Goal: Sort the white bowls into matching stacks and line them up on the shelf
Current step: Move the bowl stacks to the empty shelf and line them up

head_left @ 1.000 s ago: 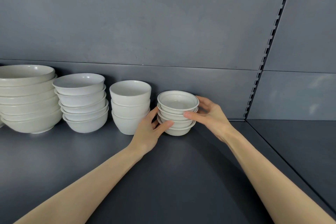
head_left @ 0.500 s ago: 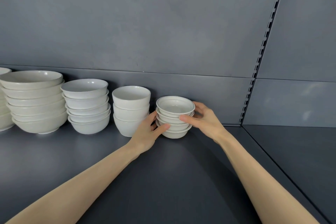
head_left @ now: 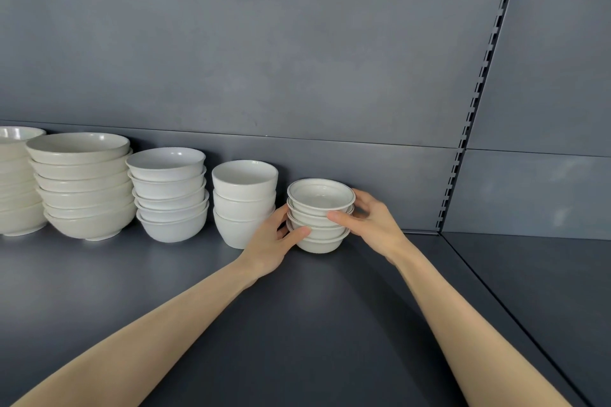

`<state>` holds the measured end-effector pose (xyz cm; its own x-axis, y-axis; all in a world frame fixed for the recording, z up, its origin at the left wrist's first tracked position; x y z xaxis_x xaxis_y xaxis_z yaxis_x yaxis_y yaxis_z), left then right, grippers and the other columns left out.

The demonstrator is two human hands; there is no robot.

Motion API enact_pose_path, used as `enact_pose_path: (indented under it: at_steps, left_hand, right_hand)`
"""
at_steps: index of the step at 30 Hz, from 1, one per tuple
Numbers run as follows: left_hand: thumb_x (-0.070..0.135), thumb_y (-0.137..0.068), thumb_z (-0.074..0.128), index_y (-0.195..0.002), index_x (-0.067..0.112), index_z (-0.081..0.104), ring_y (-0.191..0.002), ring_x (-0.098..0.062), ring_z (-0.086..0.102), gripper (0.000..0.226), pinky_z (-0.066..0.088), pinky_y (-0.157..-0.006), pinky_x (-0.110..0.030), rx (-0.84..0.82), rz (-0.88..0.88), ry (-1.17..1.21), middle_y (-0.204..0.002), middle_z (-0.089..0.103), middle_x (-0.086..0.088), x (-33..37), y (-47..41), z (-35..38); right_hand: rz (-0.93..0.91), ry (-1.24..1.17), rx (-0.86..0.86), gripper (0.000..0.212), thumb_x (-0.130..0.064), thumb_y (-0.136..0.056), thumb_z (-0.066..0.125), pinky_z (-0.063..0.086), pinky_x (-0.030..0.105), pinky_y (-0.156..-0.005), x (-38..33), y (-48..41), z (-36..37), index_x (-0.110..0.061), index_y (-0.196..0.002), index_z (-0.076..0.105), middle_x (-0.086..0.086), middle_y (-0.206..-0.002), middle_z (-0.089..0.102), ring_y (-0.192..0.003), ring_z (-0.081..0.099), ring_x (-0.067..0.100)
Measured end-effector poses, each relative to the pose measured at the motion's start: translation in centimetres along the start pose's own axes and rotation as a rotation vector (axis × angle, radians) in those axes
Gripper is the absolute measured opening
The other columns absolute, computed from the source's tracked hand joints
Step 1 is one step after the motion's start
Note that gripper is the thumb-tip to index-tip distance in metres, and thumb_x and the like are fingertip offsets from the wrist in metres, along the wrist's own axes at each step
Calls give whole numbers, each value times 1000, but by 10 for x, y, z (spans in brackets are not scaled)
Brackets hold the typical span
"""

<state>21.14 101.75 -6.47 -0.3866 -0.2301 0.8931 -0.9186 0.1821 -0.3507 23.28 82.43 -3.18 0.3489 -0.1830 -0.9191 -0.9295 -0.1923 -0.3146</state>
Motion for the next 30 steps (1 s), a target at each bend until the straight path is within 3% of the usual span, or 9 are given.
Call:
enact_pose_path:
  at_steps: [6,14,17,19,24,30]
  left_hand:
    - [12,-94,58,-138,17,44,-113,13,52,47,40,-88,-3,2,2,3,-129,57,11,-1,0,0]
    - [13,-94,57,-138,19,44,-113,14,52,46,40,-88,-3,-8,10,0,-130,57,12,-1,0,1]
    - [13,-94,57,-140,20,43,-115,13,51,49,40,-91,-4,-10,6,5,-130,57,14,-1,0,0]
    - [14,-93,58,-140,22,41,-117,12,50,51,40,-94,-6,-7,8,8,-132,56,14,-1,0,0]
    - [21,-94,58,-146,27,28,-121,14,45,61,38,-105,-13,21,18,43,-136,44,28,1,3,4]
    - [33,-97,48,-149,32,26,-124,4,49,56,40,-107,-31,40,20,43,-137,49,23,1,-1,4]
  right_hand:
    - [-6,-4,-2,50,-22,-77,79,49,32,-98,2,-1,0,-30,-120,55,-18,-116,61,-112,56,1]
    - [-7,2,-23,45,-22,-79,77,48,23,-94,2,-1,0,-35,-115,53,-25,-111,58,-108,55,-6]
    - [23,11,-6,77,-28,-76,78,44,35,-104,3,-1,0,-27,-141,38,-20,-128,48,-124,48,8]
    - [28,-10,-15,90,-31,-74,80,44,42,-106,4,-1,-1,-25,-148,30,-15,-139,45,-129,47,14]
    - [5,15,4,65,-25,-75,80,48,39,-102,4,-1,-2,-27,-133,52,-9,-127,61,-117,58,9]
    - [12,30,41,77,-28,-69,83,43,35,-107,4,-4,-2,-13,-137,50,-2,-134,58,-124,54,11]
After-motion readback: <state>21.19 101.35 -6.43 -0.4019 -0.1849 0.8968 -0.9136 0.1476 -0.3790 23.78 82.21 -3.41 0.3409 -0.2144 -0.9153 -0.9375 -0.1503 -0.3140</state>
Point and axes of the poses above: each hand's wrist, its own y-axis away from the middle knuckle, its own z-axis out of the palm, x = y × z, the point moved 1 cm from there along -y, towards the middle knuckle
